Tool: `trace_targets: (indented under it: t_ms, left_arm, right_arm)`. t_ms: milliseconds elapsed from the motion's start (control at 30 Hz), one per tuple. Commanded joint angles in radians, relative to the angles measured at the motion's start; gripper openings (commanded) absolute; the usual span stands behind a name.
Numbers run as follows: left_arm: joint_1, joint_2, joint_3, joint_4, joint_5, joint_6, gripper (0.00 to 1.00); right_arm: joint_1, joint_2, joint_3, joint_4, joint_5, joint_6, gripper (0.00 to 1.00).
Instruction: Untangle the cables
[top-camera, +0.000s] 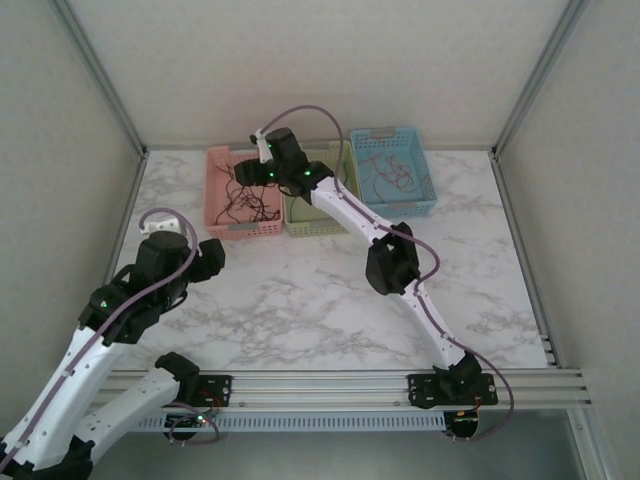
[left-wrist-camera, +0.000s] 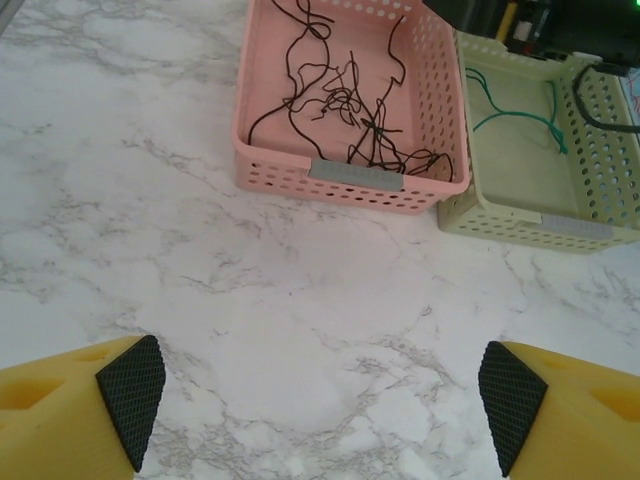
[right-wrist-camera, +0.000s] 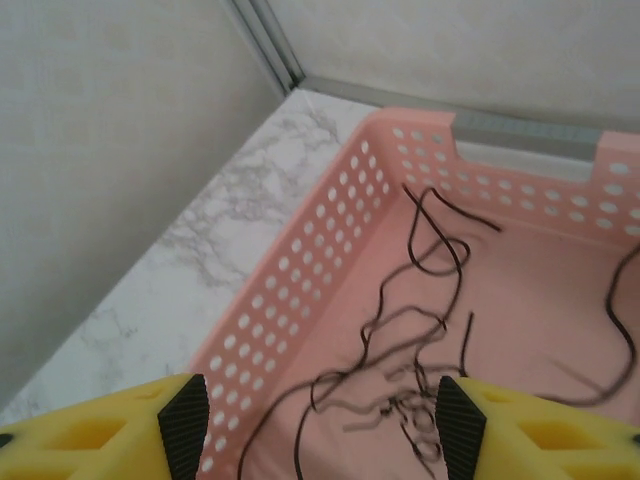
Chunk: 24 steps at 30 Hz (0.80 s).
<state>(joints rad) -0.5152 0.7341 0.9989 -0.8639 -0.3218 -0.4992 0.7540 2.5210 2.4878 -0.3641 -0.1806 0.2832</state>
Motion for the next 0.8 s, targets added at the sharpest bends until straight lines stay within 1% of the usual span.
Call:
trace_targets:
  t_ms: [0, 100, 133, 200, 267, 400, 533, 633, 700, 767]
  left_arm:
    - [0.009, 0.024, -0.016, 0.064, -0.057, -0.037, 0.86]
    - [0.007, 0.053, -0.045, 0.145, -0.127, -0.036, 0.87]
    - [0.007, 0.060, -0.059, 0.180, -0.169, -0.034, 0.87]
    - [0.005, 0.068, -0.097, 0.261, -0.243, -0.015, 0.87]
    - [0.004, 0.061, -0.155, 0.367, -0.317, 0.019, 0.87]
    - [0.004, 0.034, -0.289, 0.603, -0.399, 0.116, 1.00]
    - [0.004, 0.068, -0.362, 0.740, -0.488, 0.174, 1.00]
    - [0.006, 0.127, -0.404, 0.816, -0.515, 0.258, 1.00]
    - [0.006, 0.142, -0.442, 0.866, -0.525, 0.312, 1.00]
    - [0.012, 0.136, -0.504, 0.955, -0.533, 0.372, 1.00]
  right_arm:
    - [-0.002, -0.330, -0.288, 0.141, 0.050, -0.067, 0.64]
    - [-0.003, -0.598, -0.659, 0.340, 0.086, -0.083, 0.64]
    - [-0.027, -0.690, -0.776, 0.387, 0.101, -0.089, 0.64]
    - [-0.037, -0.853, -0.976, 0.451, 0.138, -0.114, 0.64]
    - [-0.050, -1.019, -1.156, 0.471, 0.197, -0.142, 0.66]
    - [-0.116, -1.287, -1.415, 0.433, 0.286, -0.160, 0.68]
    - [-0.204, -1.501, -1.625, 0.353, 0.400, -0.133, 0.69]
    - [-0.247, -1.613, -1.757, 0.305, 0.521, -0.120, 0.70]
    - [-0.270, -1.668, -1.849, 0.305, 0.607, -0.126, 0.70]
    - [-0.304, -1.720, -1.945, 0.335, 0.684, -0.121, 0.70]
